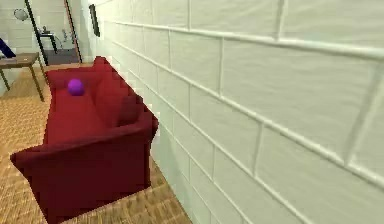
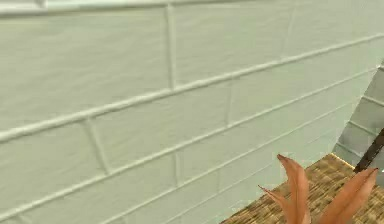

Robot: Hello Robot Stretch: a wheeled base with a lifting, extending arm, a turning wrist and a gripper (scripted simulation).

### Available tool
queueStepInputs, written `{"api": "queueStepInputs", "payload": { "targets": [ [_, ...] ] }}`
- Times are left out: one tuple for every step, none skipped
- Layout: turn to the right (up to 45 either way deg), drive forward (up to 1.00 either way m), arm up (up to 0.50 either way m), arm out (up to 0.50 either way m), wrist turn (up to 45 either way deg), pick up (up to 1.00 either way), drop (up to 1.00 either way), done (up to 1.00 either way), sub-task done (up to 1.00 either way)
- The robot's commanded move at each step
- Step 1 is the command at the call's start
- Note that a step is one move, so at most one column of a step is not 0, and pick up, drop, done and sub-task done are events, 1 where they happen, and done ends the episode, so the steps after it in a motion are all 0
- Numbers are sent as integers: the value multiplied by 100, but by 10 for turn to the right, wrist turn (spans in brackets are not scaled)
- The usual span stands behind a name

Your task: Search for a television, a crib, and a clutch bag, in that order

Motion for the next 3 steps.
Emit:
{"api": "queueStepInputs", "payload": {
  "targets": [
    [-450,0,0,0,0,0,0,0,0],
    [-450,0,0,0,0,0,0,0,0],
    [-210,0,0,0,0,0,0,0,0]
  ]
}}
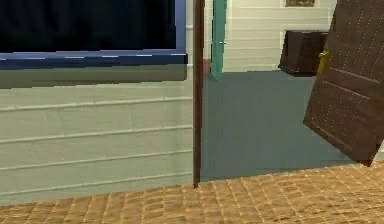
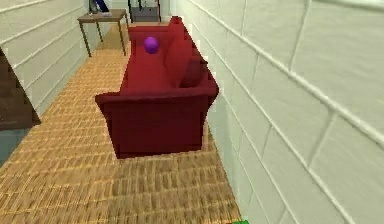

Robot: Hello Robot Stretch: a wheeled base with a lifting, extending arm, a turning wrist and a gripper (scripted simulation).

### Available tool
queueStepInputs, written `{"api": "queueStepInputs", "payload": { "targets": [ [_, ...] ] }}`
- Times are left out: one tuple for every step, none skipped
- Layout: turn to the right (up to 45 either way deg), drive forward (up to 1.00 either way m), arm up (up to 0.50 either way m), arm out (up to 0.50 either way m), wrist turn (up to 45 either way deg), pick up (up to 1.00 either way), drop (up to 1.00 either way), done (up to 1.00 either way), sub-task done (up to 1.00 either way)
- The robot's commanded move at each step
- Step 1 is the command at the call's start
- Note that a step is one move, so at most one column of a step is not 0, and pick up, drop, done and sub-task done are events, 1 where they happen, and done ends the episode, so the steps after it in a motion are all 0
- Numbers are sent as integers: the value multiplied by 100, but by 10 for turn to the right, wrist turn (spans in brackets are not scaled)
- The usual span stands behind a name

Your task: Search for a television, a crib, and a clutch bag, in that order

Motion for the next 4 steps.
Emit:
{"api": "queueStepInputs", "payload": {
  "targets": [
    [0,30,0,0,0,0,0,0,0],
    [-150,0,0,0,0,0,0,0,0],
    [0,30,0,0,0,0,0,0,0],
    [-210,0,0,0,0,0,0,0,0]
  ]
}}
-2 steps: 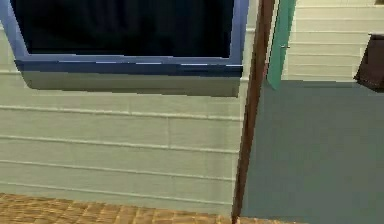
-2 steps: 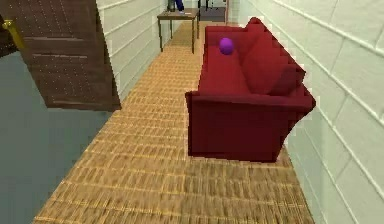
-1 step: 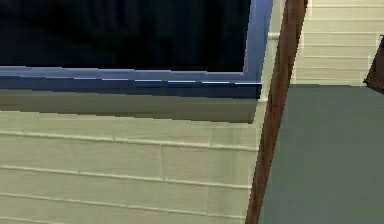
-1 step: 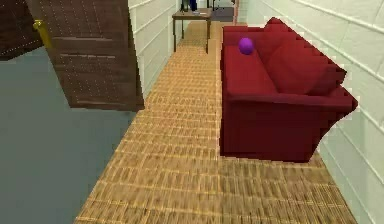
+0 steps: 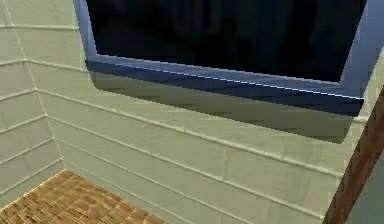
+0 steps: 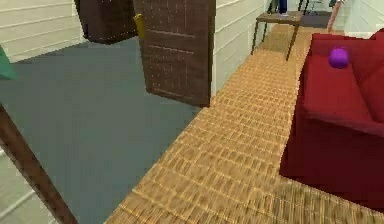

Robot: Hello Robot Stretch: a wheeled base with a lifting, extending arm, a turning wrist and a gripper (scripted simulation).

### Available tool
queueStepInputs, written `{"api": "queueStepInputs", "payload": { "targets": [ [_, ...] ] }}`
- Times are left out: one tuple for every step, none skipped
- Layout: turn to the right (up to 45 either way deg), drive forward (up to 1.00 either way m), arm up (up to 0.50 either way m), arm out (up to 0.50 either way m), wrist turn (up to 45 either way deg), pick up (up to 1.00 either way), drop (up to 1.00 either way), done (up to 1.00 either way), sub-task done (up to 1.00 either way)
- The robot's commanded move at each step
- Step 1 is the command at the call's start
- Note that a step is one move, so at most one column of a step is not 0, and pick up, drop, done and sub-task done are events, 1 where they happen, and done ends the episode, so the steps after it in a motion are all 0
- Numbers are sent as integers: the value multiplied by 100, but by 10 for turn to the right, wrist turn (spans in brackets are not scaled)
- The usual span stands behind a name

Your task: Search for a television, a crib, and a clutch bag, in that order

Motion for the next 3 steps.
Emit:
{"api": "queueStepInputs", "payload": {
  "targets": [
    [0,0,0,0,0,0,0,0,100],
    [450,0,0,0,0,0,0,0,0],
    [450,0,0,0,0,0,0,0,0]
  ]
}}
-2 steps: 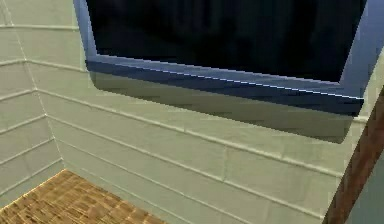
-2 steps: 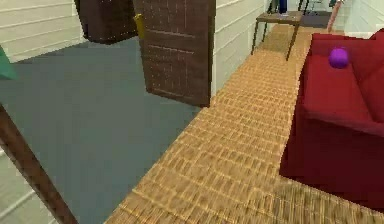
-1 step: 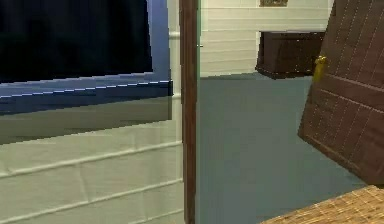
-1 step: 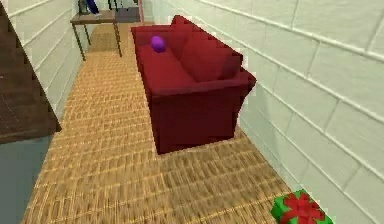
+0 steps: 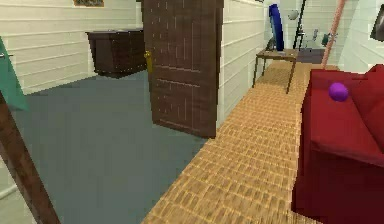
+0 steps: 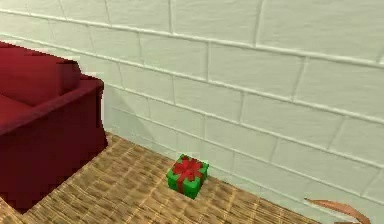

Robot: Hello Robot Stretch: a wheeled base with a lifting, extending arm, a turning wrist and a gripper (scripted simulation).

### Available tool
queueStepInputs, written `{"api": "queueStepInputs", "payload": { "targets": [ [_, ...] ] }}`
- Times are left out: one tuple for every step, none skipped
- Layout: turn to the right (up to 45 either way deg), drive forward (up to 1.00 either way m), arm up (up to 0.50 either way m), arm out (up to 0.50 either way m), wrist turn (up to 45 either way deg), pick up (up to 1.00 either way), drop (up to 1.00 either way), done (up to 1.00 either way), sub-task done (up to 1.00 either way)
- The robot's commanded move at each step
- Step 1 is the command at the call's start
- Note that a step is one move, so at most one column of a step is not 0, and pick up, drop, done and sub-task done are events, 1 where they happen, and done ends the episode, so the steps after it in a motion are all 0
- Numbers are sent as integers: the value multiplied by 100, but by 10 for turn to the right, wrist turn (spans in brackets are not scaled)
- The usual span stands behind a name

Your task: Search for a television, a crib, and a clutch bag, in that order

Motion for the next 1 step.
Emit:
{"api": "queueStepInputs", "payload": {
  "targets": [
    [0,100,0,0,0,0,0,0,0]
  ]
}}
